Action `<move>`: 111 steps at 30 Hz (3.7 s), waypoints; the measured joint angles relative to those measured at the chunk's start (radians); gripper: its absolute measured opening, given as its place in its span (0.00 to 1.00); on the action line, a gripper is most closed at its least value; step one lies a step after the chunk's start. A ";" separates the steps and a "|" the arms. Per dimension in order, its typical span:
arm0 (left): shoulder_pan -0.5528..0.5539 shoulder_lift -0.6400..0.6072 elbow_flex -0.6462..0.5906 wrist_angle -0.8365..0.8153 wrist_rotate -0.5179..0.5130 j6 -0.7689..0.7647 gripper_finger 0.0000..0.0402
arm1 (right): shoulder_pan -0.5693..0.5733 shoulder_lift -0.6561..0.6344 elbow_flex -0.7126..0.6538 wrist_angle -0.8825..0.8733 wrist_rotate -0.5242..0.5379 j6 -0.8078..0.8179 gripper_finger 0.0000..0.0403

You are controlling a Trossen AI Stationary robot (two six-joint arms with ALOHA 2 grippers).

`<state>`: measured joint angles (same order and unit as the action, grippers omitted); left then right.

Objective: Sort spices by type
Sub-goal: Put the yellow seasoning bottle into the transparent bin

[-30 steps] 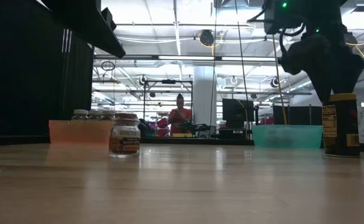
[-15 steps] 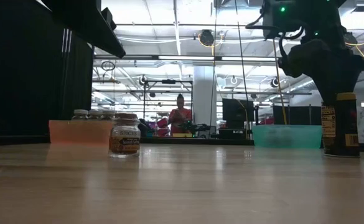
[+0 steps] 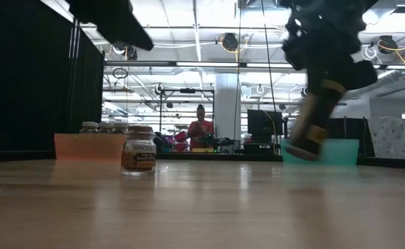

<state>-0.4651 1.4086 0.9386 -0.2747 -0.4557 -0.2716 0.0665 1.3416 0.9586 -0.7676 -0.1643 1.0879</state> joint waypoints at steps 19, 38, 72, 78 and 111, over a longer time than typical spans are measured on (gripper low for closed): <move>0.024 0.000 0.000 0.060 -0.032 0.023 0.16 | 0.173 0.366 0.453 -0.411 0.132 -0.069 0.48; 0.025 0.000 0.000 0.057 -0.032 0.020 0.16 | 0.185 0.494 0.525 -0.417 0.092 -0.149 0.69; 0.025 0.000 0.000 0.124 -0.032 0.017 0.16 | 0.296 0.198 0.429 -0.585 0.491 -0.052 0.63; 0.025 0.002 0.000 0.196 -0.032 0.050 0.16 | 0.375 0.099 0.182 -0.437 0.433 0.112 0.37; 0.029 0.121 0.000 0.500 0.063 0.231 0.16 | 0.468 0.114 -0.074 0.181 0.473 0.145 0.00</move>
<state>-0.4358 1.5301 0.9386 0.2254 -0.3930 -0.0405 0.5342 1.4558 0.8850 -0.5868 0.3088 1.2327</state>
